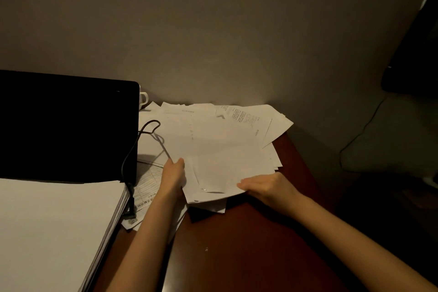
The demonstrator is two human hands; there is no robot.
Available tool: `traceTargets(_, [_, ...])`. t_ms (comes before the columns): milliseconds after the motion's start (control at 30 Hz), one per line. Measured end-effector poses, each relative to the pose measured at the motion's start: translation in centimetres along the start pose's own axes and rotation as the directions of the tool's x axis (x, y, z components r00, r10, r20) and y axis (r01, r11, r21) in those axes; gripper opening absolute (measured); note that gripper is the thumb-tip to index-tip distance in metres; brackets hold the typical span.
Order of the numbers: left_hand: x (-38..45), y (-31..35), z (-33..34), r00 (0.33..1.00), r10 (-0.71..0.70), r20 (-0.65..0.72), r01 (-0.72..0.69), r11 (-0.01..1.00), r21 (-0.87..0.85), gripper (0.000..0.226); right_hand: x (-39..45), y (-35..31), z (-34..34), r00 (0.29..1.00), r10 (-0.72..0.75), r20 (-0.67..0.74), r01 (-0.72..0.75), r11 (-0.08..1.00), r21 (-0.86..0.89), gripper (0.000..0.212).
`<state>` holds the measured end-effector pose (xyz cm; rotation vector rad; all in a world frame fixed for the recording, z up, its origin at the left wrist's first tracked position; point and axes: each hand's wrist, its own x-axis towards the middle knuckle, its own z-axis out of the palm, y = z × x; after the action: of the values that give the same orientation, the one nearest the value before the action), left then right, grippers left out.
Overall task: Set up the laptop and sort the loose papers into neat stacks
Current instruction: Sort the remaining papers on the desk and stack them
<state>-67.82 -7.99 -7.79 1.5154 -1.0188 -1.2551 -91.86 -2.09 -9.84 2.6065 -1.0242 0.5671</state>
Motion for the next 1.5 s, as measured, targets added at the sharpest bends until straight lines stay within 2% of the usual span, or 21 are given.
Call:
traceTargets(67, [0.1, -0.1, 0.1, 0.999, 0.037, -0.016, -0.036, 0.999, 0.030, 0.033, -0.1, 0.4, -0.6, 0.998, 0.036, 0.052, -0.037, 0.999, 0.031, 0.016])
traceTargets(200, [0.2, -0.3, 0.3, 0.999, 0.050, -0.001, -0.050, 0.999, -0.001, 0.037, -0.1, 0.8, -1.9, 0.976, 0.131, 0.175, -0.142, 0.988, 0.052, 0.030])
traceTargets(333, [0.0, -0.2, 0.2, 0.999, 0.043, 0.008, -0.043, 0.999, -0.010, 0.037, 0.4, 1.6, -3.7, 0.884, 0.365, 0.292, -0.422, 0.893, 0.160, 0.022])
traceTargets(433, [-0.1, -0.3, 0.2, 1.000, 0.031, 0.006, -0.030, 0.998, -0.054, 0.029, 0.4, 2.2, -4.8, 0.840, 0.465, 0.279, -0.536, 0.789, 0.300, 0.015])
traceTargets(500, [0.0, -0.3, 0.2, 1.000, -0.008, 0.022, 0.011, 0.993, -0.120, 0.014, 0.3, 2.0, -4.9, 0.820, 0.520, 0.239, -0.571, 0.776, 0.269, 0.013])
traceTargets(567, [-0.1, -0.3, 0.1, 0.998, -0.027, 0.063, 0.039, 0.978, -0.207, 0.010, 0.1, 1.0, -4.1, 0.834, 0.529, 0.155, -0.551, 0.799, 0.240, 0.011])
traceTargets(700, [-0.2, -0.3, 0.2, 0.996, 0.028, 0.087, -0.008, 0.974, -0.228, 0.044, -0.3, -1.2, -2.4, 0.877, 0.479, 0.036, -0.471, 0.841, 0.267, 0.007])
traceTargets(833, [0.3, -0.2, 0.2, 0.991, -0.083, 0.106, 0.110, 0.952, -0.287, 0.055, 0.1, -1.2, -2.1, 0.796, 0.590, -0.131, -0.529, 0.785, 0.321, 0.010])
traceTargets(867, [0.4, -0.2, 0.2, 0.988, -0.106, 0.113, 0.137, 0.941, -0.308, 0.057, 0.2, -1.1, -2.1, 0.790, 0.596, -0.145, -0.532, 0.783, 0.321, 0.015])
traceTargets(933, [0.6, -0.3, 0.1, 0.988, -0.101, 0.119, 0.132, 0.947, -0.294, 0.058, 0.5, -1.3, -1.9, 0.829, 0.540, -0.147, -0.490, 0.827, 0.274, 0.021])
traceTargets(1000, [0.4, -0.5, 0.1, 0.994, -0.039, 0.103, 0.065, 0.964, -0.259, 0.053, 0.5, -1.6, -1.4, 0.879, 0.460, -0.123, -0.427, 0.876, 0.224, 0.023])
traceTargets(1067, [0.5, -0.6, 0.0, 0.996, -0.006, 0.088, 0.025, 0.975, -0.222, 0.043, 0.3, -1.8, -0.9, 0.889, 0.452, -0.076, -0.421, 0.871, 0.254, 0.020])
traceTargets(1100, [0.4, -0.6, 0.0, 0.996, 0.000, 0.086, 0.018, 0.978, -0.207, 0.033, 0.4, -1.8, -1.0, 0.876, 0.480, -0.049, -0.445, 0.843, 0.301, 0.018])
traceTargets(1167, [0.4, -0.7, 0.0, 0.997, 0.009, 0.080, 0.006, 0.984, -0.179, 0.013, 0.5, -1.9, -1.4, 0.807, 0.590, 0.034, -0.543, 0.717, 0.438, 0.026])
traceTargets(1267, [0.7, -1.0, 0.2, 0.996, 0.023, 0.086, -0.005, 0.979, -0.204, 0.022, 0.4, -2.0, -1.9, 0.706, 0.704, 0.075, -0.595, 0.534, 0.601, 0.034])
traceTargets(1333, [0.3, -1.0, 0.2, 0.995, 0.043, 0.093, -0.020, 0.973, -0.230, 0.025, 0.5, -2.1, -2.1, 0.667, 0.744, 0.041, -0.595, 0.499, 0.630, 0.035])
traceTargets(1400, [-0.2, -0.7, 0.2, 0.996, 0.023, 0.086, -0.003, 0.973, -0.230, 0.017, 0.5, -2.1, -2.2, 0.635, 0.772, 0.002, -0.602, 0.494, 0.627, 0.032])
traceTargets(1500, [-0.2, -0.6, 0.3, 0.998, -0.013, 0.069, 0.027, 0.977, -0.212, 0.011, 0.8, -1.8, -2.2, 0.574, 0.814, -0.089, -0.627, 0.507, 0.592, 0.018])
